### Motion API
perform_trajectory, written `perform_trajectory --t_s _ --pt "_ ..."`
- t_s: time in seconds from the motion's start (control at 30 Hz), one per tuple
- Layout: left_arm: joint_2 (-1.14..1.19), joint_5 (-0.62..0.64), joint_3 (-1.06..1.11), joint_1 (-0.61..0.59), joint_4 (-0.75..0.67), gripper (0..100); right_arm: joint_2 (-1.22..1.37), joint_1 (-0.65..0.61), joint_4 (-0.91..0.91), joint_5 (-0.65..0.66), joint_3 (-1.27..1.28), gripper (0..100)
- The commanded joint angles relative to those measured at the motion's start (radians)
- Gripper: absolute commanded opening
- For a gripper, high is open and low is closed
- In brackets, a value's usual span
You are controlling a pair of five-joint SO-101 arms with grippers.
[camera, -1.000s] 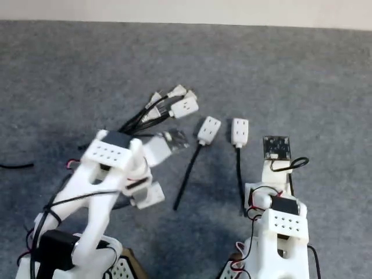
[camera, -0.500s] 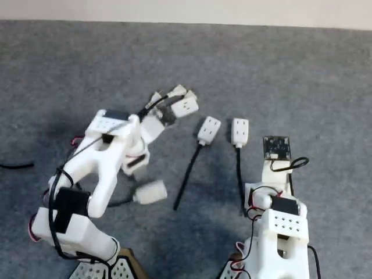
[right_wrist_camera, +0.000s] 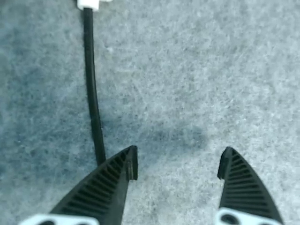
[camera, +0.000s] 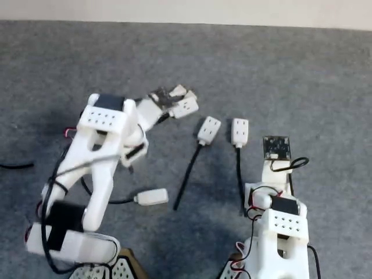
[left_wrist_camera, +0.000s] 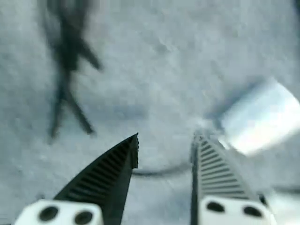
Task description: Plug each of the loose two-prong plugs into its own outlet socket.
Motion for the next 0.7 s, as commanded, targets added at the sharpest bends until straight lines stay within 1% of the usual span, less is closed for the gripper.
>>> perform_trajectory --t_s 0.0,0.17,0.27,0.33,0.4,0.5,0.67 --pt "-0.15 -0.021 0.062 0.065 0.118 17 -0.021 -0.01 -0.019 0.014 -0.008 27.2" --pt "-0.338 -0.015 0.298 0.166 0.04 17 -0.021 -0.01 -0.019 0.014 -0.008 27.2" --pt "-0.386 -0.008 0.426 0.2 -0.071 17 -0.019 -0.01 -0.019 0.014 -0.008 27.2" --pt "-0.377 0.051 0.469 0.203 -0.163 17 -0.019 -0.01 -0.019 0.014 -0.008 27.2" --pt "-0.346 0.083 0.484 0.2 -0.233 17 -0.018 -0.012 -0.019 0.012 -0.008 27.2" --pt "-0.28 0.086 0.472 0.197 -0.299 17 -0.018 -0.012 -0.019 0.012 -0.008 27.2" --pt "-0.117 0.087 0.341 0.166 -0.316 17 -0.018 -0.012 -0.019 0.014 -0.008 27.2"
